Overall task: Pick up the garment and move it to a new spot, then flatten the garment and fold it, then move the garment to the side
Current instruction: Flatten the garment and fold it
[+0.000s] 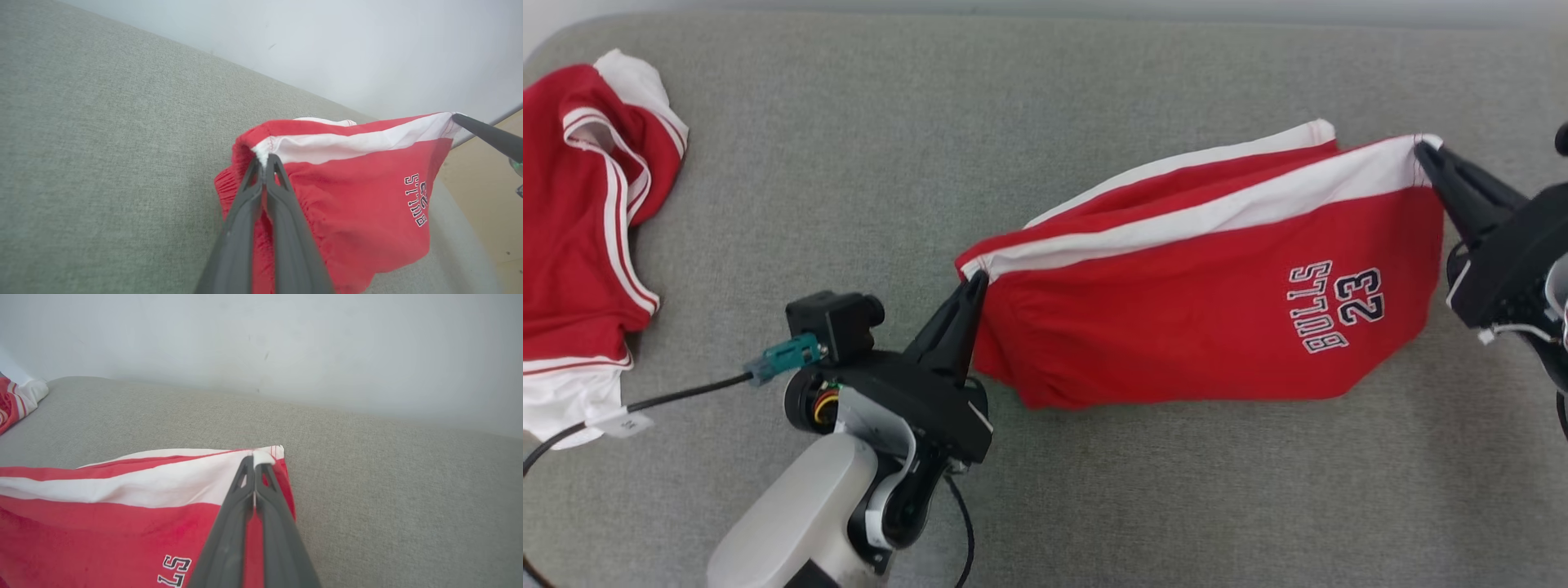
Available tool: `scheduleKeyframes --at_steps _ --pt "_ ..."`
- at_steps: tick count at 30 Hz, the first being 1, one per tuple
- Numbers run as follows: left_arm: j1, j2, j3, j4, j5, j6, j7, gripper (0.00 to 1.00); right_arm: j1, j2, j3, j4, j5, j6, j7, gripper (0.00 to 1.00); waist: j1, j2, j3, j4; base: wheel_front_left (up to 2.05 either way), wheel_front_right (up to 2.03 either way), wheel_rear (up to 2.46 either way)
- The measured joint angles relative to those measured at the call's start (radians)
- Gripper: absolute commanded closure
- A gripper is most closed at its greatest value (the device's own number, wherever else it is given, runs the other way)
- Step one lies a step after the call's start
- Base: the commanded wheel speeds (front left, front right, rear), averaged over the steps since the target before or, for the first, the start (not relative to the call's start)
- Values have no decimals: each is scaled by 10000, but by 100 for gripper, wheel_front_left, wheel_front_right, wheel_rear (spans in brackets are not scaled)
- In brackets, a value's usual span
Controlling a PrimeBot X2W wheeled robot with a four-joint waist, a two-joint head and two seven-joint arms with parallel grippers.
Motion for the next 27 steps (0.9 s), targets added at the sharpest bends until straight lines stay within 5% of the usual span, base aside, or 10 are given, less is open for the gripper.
scheduleKeyframes --at_steps 21,22,23,27 --pt "-1621 -903 10 1127 194 334 -100 100 -2624 320 777 2794 -512 0 -1436 100 -1 0 1338 665 0 0 0" --pt "-1646 -911 12 1158 217 332 -117 55 -2679 393 765 2928 -512 0 -1517 77 -1 0 1359 670 0 0 0" --pt "-1675 -922 19 1191 267 336 -209 0 -2754 443 763 3039 -512 0 -1572 0 -2 0 1375 672 0 0 0" --pt "-1771 -968 38 1361 399 345 -477 0 -2950 640 938 3308 -499 0 -1749 0 -2 -1 1357 647 0 0 0"
